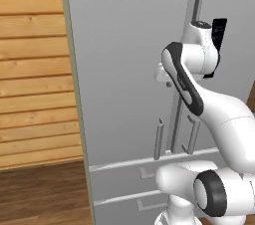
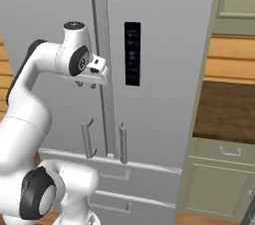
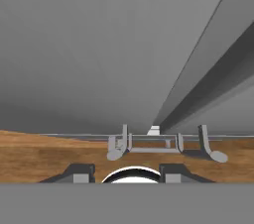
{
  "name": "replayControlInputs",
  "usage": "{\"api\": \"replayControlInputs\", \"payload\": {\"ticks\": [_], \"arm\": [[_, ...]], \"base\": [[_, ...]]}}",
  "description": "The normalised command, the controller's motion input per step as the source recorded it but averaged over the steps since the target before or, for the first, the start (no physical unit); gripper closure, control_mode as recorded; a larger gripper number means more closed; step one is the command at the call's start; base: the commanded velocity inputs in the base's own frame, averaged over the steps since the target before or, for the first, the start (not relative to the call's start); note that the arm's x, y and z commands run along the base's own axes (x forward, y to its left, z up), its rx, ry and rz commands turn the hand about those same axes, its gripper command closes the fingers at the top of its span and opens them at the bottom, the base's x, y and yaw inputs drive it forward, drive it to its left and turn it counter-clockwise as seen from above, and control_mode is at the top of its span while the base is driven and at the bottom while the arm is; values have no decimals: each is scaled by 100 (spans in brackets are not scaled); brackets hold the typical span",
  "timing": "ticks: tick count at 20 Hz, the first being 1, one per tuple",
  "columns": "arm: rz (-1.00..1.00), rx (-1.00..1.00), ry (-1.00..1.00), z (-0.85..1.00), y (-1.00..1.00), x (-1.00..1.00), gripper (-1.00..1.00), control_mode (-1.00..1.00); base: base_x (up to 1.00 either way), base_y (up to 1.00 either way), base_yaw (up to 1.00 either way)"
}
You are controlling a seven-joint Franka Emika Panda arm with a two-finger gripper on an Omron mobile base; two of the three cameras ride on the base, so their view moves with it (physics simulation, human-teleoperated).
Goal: Take the strawberry from the fridge and place it on top of the pancake, located on the dining counter.
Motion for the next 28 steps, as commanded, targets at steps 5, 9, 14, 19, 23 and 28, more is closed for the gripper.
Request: {"api": "replayControlInputs", "payload": {"ticks": [5, 9, 14, 19, 23, 28], "arm": [[0, 0, -7, 0, 0, -18, -100, 100], [0, 0, 0, 0, 0, 0, -100, 100], [0, 0, 0, 0, 0, 0, -100, 100], [0, 0, 0, 0, 0, 0, -100, 100], [0, 0, 0, 0, 0, 0, -100, 100], [0, 0, 0, 0, 0, 0, -100, 100]], "base": [[-13, -3, 0], [-71, -48, -8], [-20, -34, -10], [-2, -1, -1], [-26, -24, 0], [-25, -18, 0]]}}
